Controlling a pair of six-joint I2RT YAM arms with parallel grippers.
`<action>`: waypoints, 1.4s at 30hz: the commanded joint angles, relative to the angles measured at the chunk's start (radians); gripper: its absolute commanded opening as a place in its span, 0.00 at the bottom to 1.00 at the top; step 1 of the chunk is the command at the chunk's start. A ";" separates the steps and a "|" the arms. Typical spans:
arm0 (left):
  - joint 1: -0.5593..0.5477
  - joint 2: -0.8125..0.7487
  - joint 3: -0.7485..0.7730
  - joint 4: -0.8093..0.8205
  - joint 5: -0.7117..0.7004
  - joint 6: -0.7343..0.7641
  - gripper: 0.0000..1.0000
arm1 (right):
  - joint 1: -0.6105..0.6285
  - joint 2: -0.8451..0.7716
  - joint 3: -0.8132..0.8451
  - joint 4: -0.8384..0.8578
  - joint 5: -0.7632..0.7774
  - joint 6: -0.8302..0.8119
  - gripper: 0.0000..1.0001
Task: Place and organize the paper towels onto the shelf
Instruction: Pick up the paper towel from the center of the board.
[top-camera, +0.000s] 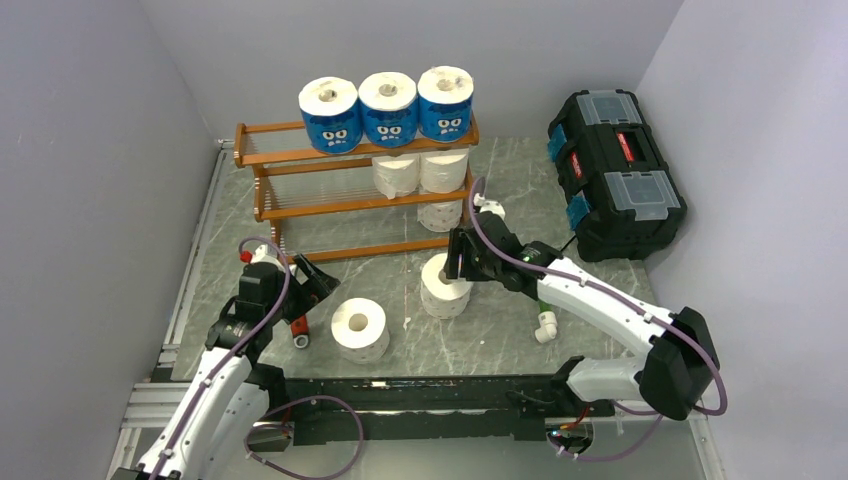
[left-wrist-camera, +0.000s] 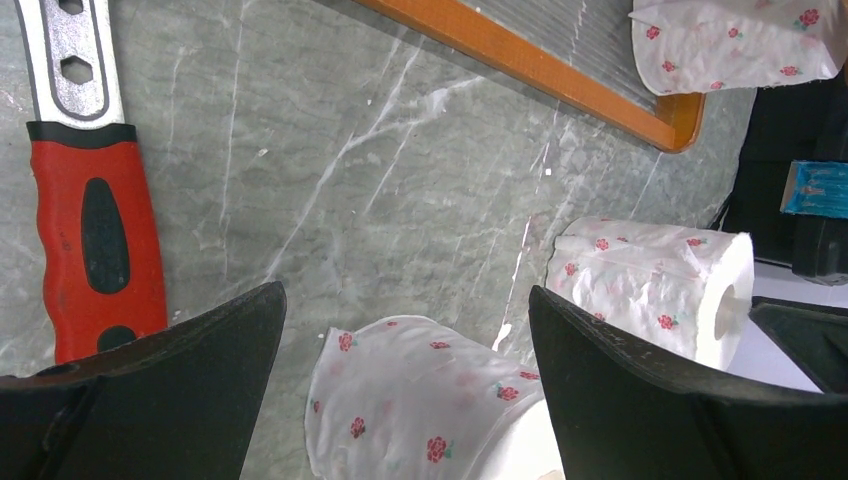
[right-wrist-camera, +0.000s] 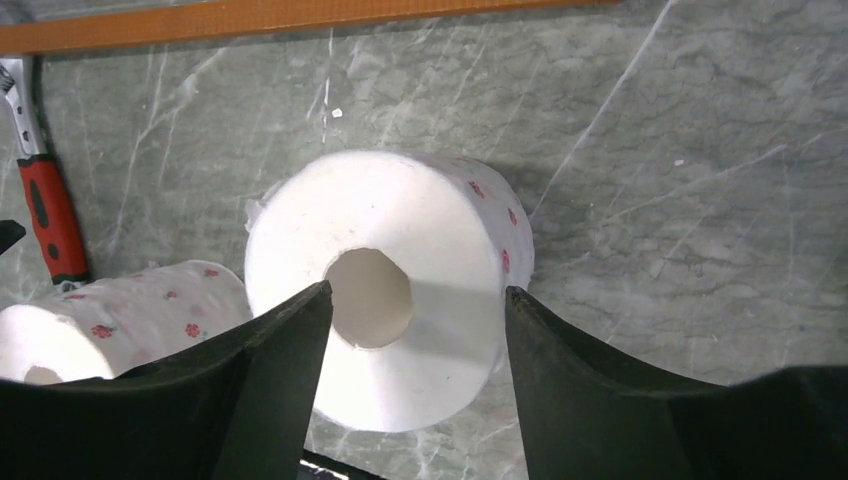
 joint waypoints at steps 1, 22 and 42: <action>-0.003 0.009 0.034 0.026 -0.006 0.005 0.98 | 0.005 -0.022 0.092 -0.087 0.017 -0.038 0.68; -0.003 0.016 0.014 0.039 0.001 -0.001 0.98 | 0.004 0.083 0.099 -0.096 0.002 -0.045 0.64; -0.003 0.027 0.002 0.054 0.012 -0.002 0.98 | 0.002 0.088 0.090 -0.113 -0.001 -0.039 0.38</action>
